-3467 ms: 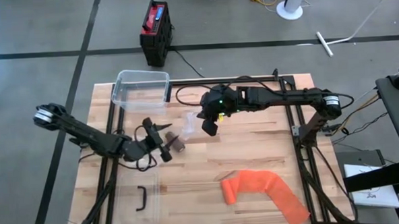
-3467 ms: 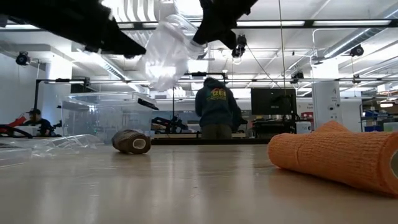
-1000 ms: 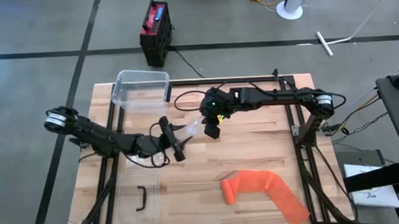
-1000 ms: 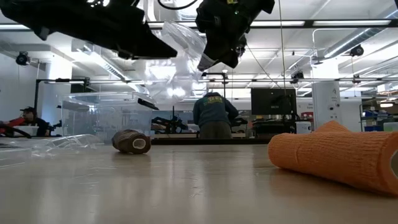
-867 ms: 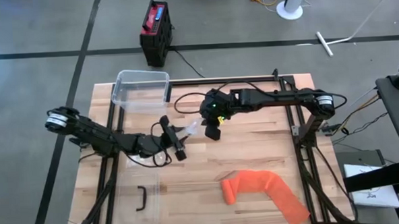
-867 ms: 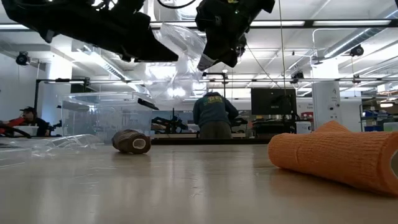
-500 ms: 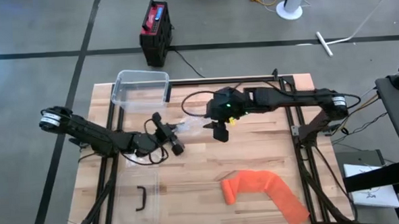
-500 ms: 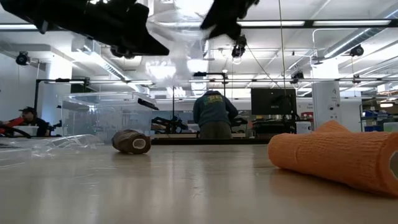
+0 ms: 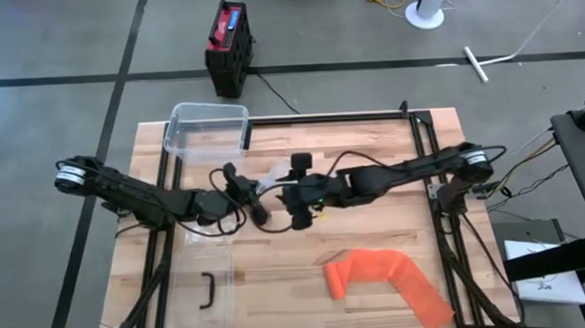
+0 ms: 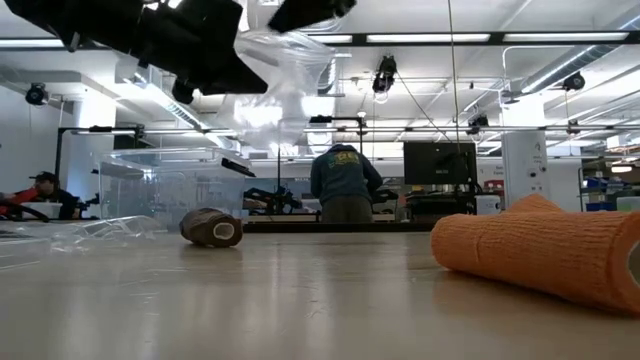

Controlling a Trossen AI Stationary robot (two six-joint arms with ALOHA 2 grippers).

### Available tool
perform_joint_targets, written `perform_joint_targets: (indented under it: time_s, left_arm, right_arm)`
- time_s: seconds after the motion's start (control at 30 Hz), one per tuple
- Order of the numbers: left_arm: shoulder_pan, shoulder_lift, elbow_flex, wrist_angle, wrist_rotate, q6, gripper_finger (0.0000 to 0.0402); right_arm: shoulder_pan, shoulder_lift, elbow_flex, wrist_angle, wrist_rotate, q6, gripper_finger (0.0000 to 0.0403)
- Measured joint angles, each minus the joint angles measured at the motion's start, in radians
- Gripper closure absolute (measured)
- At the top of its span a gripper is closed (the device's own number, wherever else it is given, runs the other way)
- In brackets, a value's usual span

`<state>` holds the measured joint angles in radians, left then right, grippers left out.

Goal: Roll bandage
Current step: Put the brown bandage into the zip bag

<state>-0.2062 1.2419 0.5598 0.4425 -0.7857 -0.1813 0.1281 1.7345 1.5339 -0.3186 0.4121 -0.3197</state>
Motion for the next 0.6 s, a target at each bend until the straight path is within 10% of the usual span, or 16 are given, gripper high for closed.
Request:
perform_joint_targets:
  time_s: [0.6]
  left_arm:
    - [-0.002, 0.014, 0.000, -0.077, 0.118, 0.121, 0.0401]
  right_arm:
    - [-0.026, 0.049, 0.081, -0.036, 0.022, 0.045, 0.0390]
